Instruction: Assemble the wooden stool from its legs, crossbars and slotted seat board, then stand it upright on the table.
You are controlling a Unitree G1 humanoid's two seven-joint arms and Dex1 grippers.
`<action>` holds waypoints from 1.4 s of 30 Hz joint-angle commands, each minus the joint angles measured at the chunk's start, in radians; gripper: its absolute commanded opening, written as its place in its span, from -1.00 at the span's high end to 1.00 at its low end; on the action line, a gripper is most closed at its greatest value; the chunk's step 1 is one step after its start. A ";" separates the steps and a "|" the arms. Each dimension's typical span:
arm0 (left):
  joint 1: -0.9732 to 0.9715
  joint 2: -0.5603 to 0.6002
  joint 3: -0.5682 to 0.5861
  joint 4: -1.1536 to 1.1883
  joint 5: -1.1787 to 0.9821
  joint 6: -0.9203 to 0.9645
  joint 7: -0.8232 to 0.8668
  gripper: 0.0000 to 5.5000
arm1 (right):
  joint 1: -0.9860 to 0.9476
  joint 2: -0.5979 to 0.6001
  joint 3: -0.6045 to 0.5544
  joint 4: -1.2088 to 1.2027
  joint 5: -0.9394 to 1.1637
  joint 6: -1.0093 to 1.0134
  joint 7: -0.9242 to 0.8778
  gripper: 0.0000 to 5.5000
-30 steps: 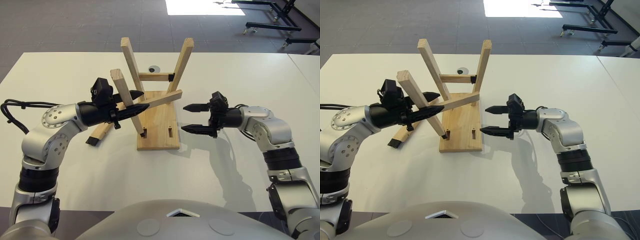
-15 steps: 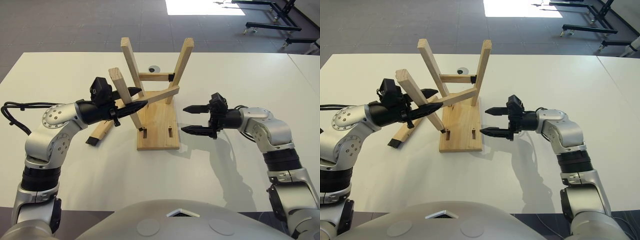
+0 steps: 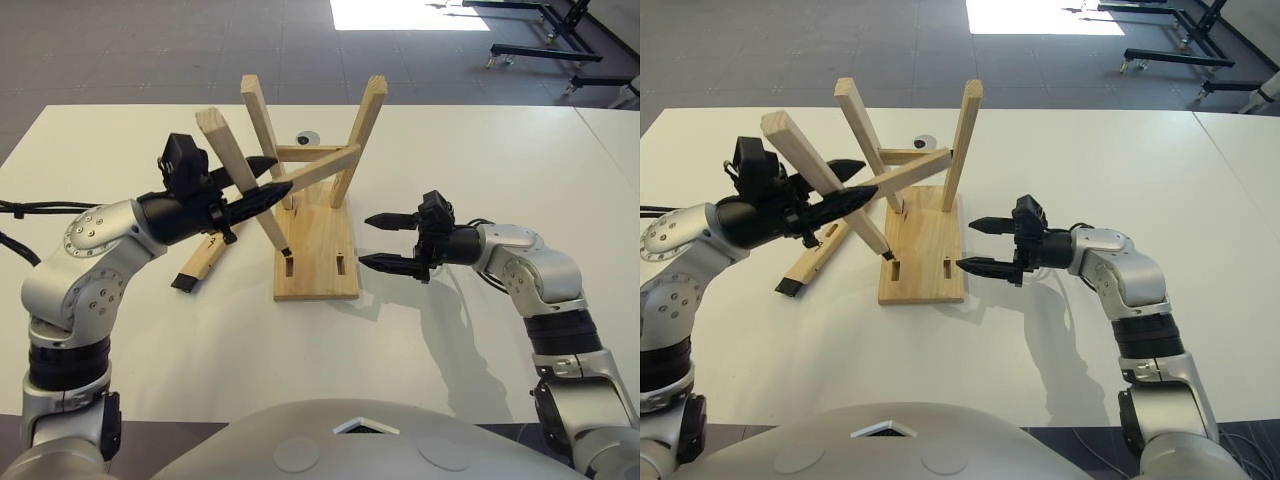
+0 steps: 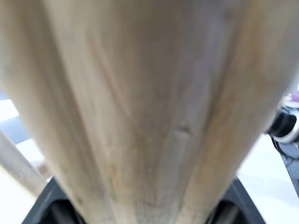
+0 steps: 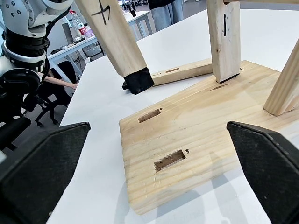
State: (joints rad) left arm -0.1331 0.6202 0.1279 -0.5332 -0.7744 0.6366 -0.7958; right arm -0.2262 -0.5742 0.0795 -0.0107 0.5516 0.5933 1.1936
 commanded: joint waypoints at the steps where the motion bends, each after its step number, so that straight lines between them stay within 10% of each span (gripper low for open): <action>1: 0.046 0.007 0.038 0.086 -0.004 -0.078 -0.103 0.26 | 0.009 0.001 -0.004 -0.016 0.004 0.004 -0.014 -0.96; 42: -0.149 -0.088 -0.132 0.614 0.140 -0.400 -0.638 0.26 | -0.045 0.022 0.041 0.009 -0.001 0.020 -0.008 -0.96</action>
State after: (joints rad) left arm -0.2673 0.5243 0.0079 0.0520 -0.6618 0.2470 -1.4136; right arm -0.2524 -0.5515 0.1176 -0.0066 0.5536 0.6083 1.1864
